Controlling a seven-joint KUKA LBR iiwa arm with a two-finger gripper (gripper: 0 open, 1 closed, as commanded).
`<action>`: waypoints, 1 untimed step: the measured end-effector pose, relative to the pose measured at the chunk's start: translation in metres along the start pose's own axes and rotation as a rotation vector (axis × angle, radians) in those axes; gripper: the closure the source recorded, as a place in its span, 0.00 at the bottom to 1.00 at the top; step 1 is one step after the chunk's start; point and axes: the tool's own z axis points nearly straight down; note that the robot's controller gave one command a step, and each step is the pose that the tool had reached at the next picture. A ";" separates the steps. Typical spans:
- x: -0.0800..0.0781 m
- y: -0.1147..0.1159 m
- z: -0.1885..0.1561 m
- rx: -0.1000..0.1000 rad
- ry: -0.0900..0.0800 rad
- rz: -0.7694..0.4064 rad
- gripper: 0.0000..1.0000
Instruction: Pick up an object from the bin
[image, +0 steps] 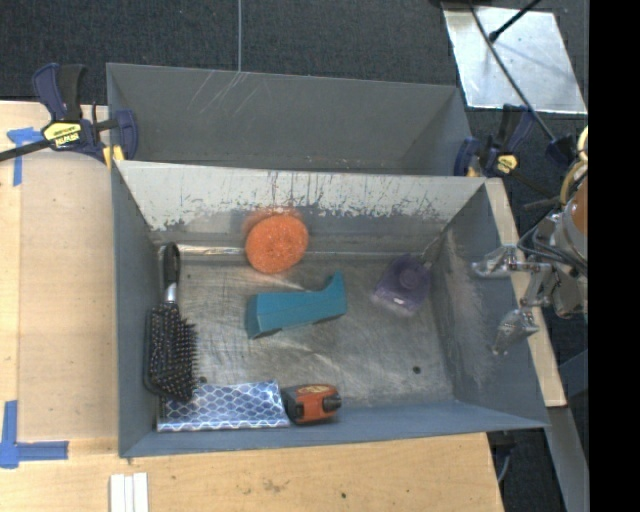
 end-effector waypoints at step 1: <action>0.000 0.000 0.000 0.000 0.000 0.000 0.00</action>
Offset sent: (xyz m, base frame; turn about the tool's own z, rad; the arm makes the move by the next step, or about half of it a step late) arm 0.0007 0.0489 -0.1168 -0.0955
